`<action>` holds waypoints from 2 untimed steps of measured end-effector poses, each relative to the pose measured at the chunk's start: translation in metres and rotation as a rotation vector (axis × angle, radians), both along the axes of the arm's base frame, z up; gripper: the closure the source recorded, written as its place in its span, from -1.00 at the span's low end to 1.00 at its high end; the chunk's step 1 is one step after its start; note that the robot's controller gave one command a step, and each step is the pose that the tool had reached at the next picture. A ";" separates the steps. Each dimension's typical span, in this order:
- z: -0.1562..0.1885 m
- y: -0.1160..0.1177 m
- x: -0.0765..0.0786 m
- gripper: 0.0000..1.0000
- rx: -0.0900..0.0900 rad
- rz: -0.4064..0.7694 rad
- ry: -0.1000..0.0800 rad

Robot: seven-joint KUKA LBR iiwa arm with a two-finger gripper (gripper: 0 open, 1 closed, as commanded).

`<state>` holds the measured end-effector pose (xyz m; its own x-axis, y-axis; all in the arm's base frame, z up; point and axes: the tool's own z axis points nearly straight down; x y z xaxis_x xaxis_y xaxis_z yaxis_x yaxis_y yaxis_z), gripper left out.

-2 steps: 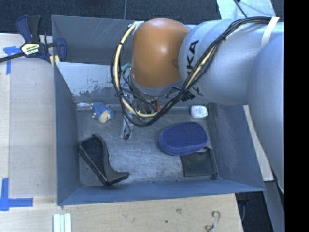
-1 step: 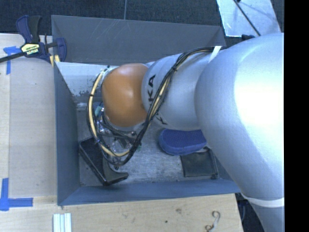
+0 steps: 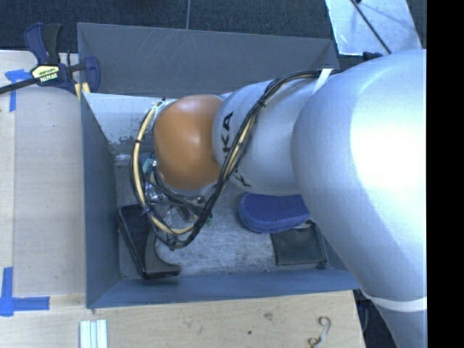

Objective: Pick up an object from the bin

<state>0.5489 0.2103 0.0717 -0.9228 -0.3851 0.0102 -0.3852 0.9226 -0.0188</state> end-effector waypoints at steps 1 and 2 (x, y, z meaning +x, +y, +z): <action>0.129 -0.008 0.011 1.00 0.025 0.018 -0.014; 0.124 -0.008 0.009 -1.00 0.023 0.017 -0.005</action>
Offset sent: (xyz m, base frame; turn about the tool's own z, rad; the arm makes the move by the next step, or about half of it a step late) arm 0.0076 -0.0074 0.1235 -0.0201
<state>0.5576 0.2025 0.1957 -0.9161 -0.4010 -0.0031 -0.4010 0.9161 0.0001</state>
